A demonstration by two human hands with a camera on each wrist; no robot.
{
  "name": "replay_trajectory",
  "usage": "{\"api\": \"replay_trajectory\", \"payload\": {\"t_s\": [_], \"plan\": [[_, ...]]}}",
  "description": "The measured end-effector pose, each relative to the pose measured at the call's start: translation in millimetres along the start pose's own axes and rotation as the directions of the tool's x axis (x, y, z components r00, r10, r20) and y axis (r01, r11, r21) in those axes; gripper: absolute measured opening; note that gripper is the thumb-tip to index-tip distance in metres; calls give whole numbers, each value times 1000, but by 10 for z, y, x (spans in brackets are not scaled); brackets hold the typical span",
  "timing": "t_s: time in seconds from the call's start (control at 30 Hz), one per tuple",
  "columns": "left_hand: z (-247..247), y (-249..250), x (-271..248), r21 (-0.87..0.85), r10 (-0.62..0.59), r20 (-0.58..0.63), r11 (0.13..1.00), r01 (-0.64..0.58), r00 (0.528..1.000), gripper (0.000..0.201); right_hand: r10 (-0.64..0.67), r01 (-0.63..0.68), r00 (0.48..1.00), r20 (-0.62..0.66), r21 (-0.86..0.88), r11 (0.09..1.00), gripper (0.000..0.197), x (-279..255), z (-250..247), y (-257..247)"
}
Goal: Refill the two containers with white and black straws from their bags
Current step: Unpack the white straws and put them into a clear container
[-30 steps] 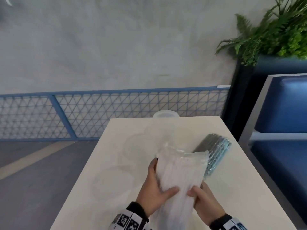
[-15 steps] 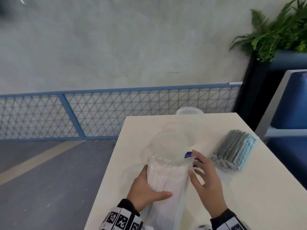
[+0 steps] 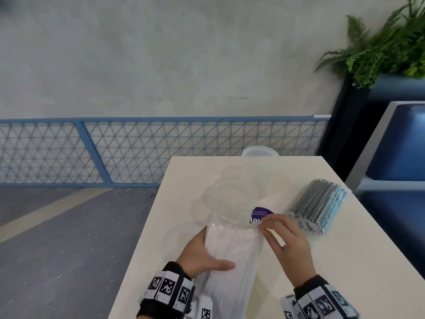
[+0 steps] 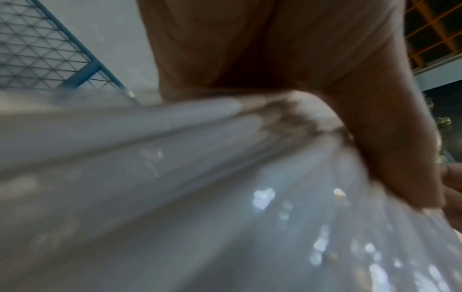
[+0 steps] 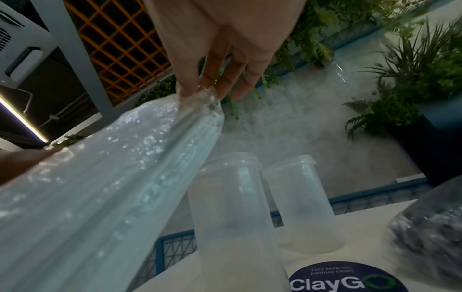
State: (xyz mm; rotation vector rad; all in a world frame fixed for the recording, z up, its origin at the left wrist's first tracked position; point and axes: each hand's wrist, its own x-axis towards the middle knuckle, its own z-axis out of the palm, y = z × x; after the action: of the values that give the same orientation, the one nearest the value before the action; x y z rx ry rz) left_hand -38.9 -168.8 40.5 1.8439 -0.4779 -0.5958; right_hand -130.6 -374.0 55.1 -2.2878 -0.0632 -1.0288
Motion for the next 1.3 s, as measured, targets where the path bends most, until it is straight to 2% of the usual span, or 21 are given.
{"api": "replay_trajectory", "payload": {"t_s": [0.03,0.1,0.17,0.23,0.3,0.47,0.6,0.63,0.73,0.77,0.8,0.83,0.87,0.9,0.93,1.0,1.07,1.1,1.17,1.3], "plan": [[23,10,3,-4,-1,-19,1000,1,1000,76,45,-44,999,-11,36,998,4,14,-3,1],[67,21,12,-19,3,-67,1000,-4,998,72,259,-256,966,-5,151,955,20,38,-5,-19],[118,34,28,-28,11,-113,1000,-14,994,70,485,-500,866,120,253,829,19,60,9,-14],[176,56,42,-16,19,-139,1000,-21,990,71,573,-607,794,203,312,731,9,67,3,1],[227,80,49,1,29,-157,1000,-29,987,71,586,-635,771,250,377,675,2,92,-28,16],[281,101,61,22,47,-216,999,-44,975,75,587,-706,705,397,469,530,11,181,-134,-8],[301,96,43,39,47,-245,999,-38,968,74,579,-727,680,449,511,458,11,215,-192,-9],[309,97,40,36,44,-252,999,-36,967,74,584,-735,666,465,546,403,11,223,-195,-27],[319,94,36,35,38,-268,999,-30,963,76,590,-703,631,503,693,161,7,215,-208,-85],[313,88,35,33,33,-271,999,-25,962,75,591,-675,646,483,723,147,9,199,-204,-101],[301,88,32,30,30,-271,999,-23,962,74,577,-649,695,429,719,248,17,178,-191,-93],[288,88,27,28,27,-267,999,-20,963,72,528,-603,775,348,657,452,27,152,-176,-67],[275,89,19,34,23,-259,999,-15,966,71,433,-511,859,274,518,686,38,134,-161,-42],[263,89,15,42,18,-251,999,-8,968,71,310,-378,920,238,341,861,46,122,-149,-21],[254,86,12,48,13,-245,999,-1,969,72,190,-235,955,229,191,953,50,113,-134,-2],[243,76,11,53,5,-239,999,8,971,75,51,-70,975,216,81,994,39,106,-104,25],[238,66,12,47,-4,-228,999,15,974,76,23,-42,984,177,105,994,23,137,-88,33],[236,64,9,44,-9,-216,999,19,976,76,24,-46,986,163,134,990,20,165,-88,16],[234,71,2,51,-7,-185,999,17,983,73,67,-95,988,137,202,975,22,239,-93,-7],[240,100,-10,68,1,-133,998,8,991,73,299,-317,948,107,356,879,20,418,-113,35]]}}
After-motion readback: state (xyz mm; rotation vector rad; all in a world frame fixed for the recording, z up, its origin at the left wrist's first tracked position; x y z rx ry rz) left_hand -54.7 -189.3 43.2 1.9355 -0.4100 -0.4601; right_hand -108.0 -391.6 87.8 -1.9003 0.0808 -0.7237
